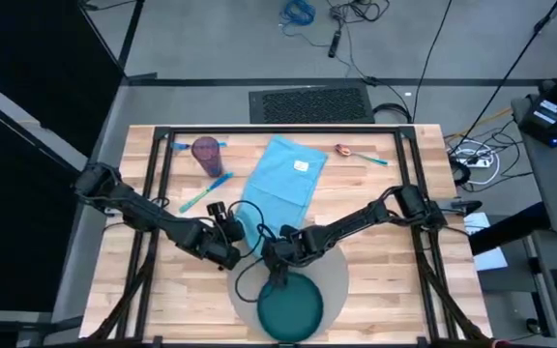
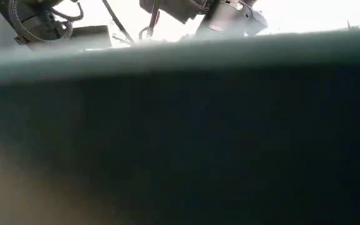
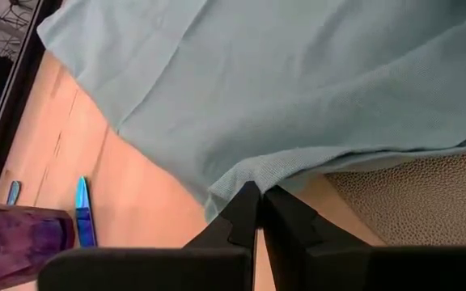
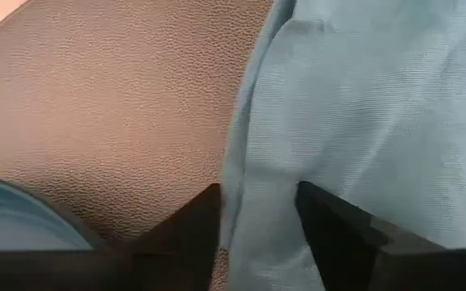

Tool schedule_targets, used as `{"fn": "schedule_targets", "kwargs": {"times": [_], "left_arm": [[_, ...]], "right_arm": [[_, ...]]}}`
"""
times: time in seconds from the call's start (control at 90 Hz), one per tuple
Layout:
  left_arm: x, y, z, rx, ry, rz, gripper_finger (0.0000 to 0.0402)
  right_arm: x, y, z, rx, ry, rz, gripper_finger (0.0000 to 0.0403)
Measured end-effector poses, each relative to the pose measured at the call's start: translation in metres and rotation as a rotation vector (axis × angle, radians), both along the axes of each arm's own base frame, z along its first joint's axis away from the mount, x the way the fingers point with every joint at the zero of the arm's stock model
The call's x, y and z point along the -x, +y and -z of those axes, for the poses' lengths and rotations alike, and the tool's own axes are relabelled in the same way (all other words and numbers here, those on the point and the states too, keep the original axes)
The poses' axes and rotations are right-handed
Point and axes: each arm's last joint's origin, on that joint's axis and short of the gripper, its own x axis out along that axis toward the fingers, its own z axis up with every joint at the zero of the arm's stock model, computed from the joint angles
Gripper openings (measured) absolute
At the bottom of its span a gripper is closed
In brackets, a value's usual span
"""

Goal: Set table place
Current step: Fold the blue napkin

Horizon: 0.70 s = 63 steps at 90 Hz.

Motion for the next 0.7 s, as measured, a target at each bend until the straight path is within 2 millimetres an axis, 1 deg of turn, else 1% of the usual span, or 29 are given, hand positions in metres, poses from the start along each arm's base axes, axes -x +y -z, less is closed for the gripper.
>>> {"fn": "schedule_targets", "kwargs": {"times": [0.111, 0.167, 0.322, 0.411, 0.533, 0.7], "left_arm": [[0.000, 0.000, 0.000, 0.000, 0.001, 0.000, 0.0000], [0.000, 0.000, 0.000, 0.000, 0.001, 0.000, 0.0000], [0.000, 0.000, 0.000, 0.000, 0.001, 0.001, 0.0000], [0.000, 0.000, -0.001, -0.030, -0.007, 0.000, 0.0000], [-0.005, -0.001, -0.008, -0.071, -0.034, 0.006, 0.0000], [-0.013, -0.003, -0.021, -0.125, -0.069, 0.025, 0.0000]], "right_arm": [[0.000, -0.001, 0.001, 0.010, 0.001, -0.007, 0.0035], [0.000, -0.001, -0.001, 0.015, -0.002, -0.018, 0.0012], [0.001, -0.004, -0.007, 0.005, -0.007, -0.030, 0.0003], [0.004, -0.006, -0.016, 0.009, -0.009, -0.042, 0.0001], [0.008, -0.009, -0.040, 0.033, -0.049, -0.035, 0.0001], [0.019, -0.017, -0.069, 0.095, -0.066, -0.010, 0.0000]]}}
